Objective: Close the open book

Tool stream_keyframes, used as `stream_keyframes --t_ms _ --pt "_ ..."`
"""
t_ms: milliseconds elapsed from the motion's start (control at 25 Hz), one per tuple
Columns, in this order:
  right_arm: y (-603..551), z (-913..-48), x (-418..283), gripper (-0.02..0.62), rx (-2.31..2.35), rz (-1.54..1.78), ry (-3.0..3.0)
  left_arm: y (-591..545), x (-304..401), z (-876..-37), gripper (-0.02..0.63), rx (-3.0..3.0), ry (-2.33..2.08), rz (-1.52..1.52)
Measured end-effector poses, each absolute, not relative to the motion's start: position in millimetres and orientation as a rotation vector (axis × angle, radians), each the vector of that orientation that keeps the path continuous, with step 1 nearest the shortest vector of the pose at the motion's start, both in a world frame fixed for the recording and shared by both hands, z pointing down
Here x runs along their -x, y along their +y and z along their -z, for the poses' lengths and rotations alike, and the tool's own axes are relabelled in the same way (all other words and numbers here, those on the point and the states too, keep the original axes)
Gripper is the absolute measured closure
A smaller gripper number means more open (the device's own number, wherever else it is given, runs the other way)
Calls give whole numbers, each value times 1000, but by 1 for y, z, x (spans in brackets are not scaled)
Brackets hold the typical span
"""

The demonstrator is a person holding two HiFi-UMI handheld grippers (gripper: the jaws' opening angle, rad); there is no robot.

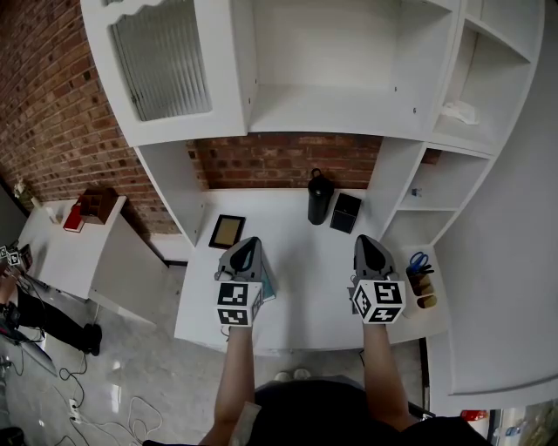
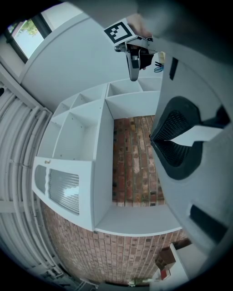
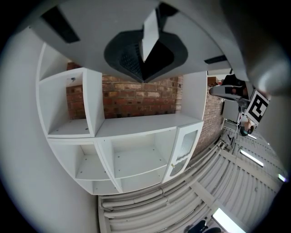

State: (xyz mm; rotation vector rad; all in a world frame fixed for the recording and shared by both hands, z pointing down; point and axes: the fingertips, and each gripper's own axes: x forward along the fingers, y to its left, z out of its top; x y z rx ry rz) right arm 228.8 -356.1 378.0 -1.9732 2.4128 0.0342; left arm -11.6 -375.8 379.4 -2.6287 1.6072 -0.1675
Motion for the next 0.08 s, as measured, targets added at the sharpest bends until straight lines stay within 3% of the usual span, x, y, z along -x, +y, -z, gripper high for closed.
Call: stream_keyframes --t_ms 80 --pt "-355 -379 -230 597 1975 -33 2413 -376 11 -380 597 2629 1606 168"
